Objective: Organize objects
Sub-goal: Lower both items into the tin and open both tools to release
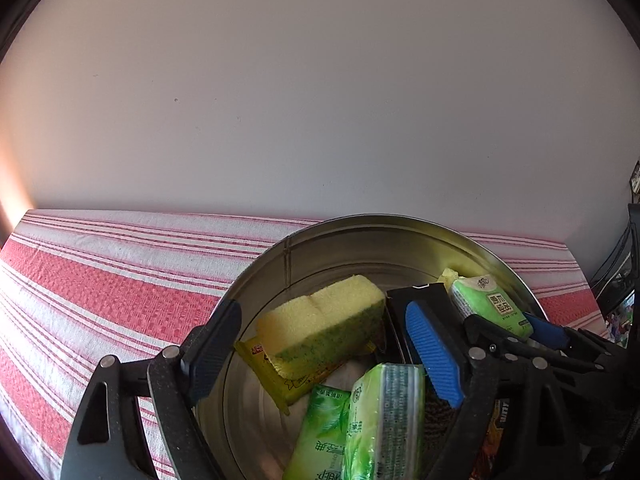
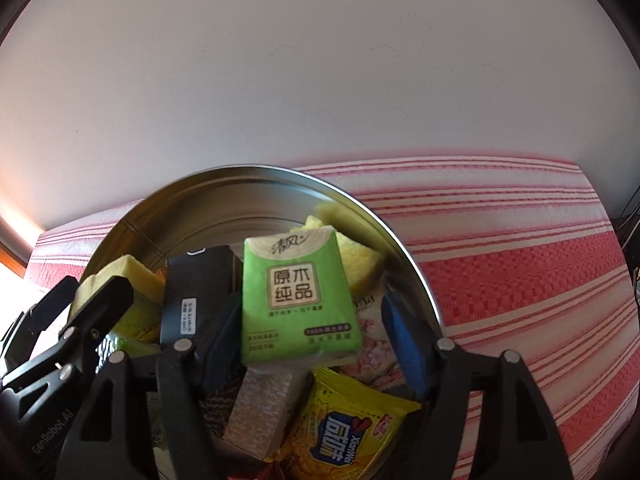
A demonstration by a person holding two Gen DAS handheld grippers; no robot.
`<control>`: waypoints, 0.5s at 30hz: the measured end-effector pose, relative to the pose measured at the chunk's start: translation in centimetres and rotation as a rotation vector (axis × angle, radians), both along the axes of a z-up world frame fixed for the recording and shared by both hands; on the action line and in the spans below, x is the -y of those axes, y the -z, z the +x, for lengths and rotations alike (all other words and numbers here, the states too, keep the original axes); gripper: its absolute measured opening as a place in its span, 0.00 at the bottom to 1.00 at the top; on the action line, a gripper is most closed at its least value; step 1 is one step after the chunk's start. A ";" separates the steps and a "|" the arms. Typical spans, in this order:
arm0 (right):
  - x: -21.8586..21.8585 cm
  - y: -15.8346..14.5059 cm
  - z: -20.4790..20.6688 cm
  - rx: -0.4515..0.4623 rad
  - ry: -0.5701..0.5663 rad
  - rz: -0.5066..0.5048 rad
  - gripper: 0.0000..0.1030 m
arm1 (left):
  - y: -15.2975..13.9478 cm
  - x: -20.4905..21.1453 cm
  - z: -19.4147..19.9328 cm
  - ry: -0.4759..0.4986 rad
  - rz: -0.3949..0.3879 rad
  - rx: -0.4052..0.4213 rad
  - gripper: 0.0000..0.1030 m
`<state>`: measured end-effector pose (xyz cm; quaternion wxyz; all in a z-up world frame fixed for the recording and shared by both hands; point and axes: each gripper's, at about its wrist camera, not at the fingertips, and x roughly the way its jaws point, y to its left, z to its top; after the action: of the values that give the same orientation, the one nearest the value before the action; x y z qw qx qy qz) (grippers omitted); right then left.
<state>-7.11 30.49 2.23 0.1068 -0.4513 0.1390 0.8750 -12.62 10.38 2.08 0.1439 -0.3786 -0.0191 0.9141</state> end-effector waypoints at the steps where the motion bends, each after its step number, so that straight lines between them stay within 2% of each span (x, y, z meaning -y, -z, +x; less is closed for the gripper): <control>1: 0.0 0.0 0.3 -0.010 -0.002 0.005 0.70 | -0.1 0.4 0.4 -0.001 0.005 -0.003 0.84; 5: -0.1 -0.4 1.2 -0.040 0.005 0.018 0.70 | -0.3 0.5 0.7 0.037 0.021 -0.017 0.85; 9: 0.7 -0.8 1.9 -0.095 0.005 -0.011 0.69 | -0.5 1.7 0.8 0.035 0.048 -0.020 0.97; 13: 0.9 -0.6 2.6 -0.133 0.004 -0.003 0.70 | -0.7 1.5 0.9 0.029 0.062 -0.010 0.99; 15: 1.4 -0.6 2.5 -0.139 -0.026 0.027 0.82 | -0.7 1.4 1.1 0.048 0.051 -0.006 0.99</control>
<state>-4.65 29.11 2.87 0.0919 -0.3897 0.1283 0.9073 -11.50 9.03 2.80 0.1756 -0.3726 -0.0330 0.9106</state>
